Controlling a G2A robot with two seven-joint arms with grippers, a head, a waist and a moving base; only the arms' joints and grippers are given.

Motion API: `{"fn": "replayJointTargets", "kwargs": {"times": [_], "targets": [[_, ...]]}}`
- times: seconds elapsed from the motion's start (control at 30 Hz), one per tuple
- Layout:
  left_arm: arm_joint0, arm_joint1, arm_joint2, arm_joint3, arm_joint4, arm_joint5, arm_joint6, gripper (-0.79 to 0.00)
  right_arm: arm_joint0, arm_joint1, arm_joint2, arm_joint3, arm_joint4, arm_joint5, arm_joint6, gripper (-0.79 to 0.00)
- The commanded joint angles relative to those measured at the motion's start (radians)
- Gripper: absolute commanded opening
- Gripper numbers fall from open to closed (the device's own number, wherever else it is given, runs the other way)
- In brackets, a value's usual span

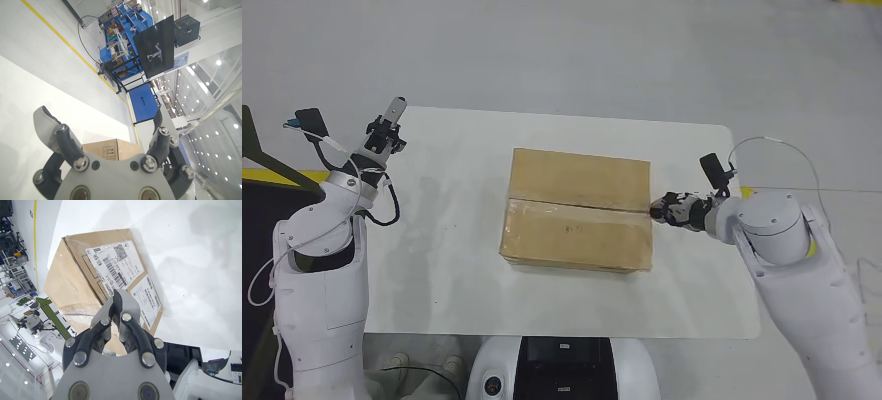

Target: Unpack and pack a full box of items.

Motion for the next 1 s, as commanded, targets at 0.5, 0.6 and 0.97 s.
{"fn": "replayJointTargets", "kwargs": {"times": [0.5,0.6,0.97], "targets": [[0.0,0.0,0.0,0.0,0.0,0.0,0.0,0.0,0.029,0.0,-0.018,0.122,0.078,-0.068,-0.022,-0.785],[0.0,0.0,0.0,0.0,0.0,0.0,0.0,0.0,0.023,0.003,0.007,0.131,0.081,-0.059,-0.052,-0.785],[0.0,0.0,0.0,0.0,0.0,0.0,0.0,0.0,-0.052,0.022,0.18,0.013,0.097,-0.092,-0.183,-0.785]]}}
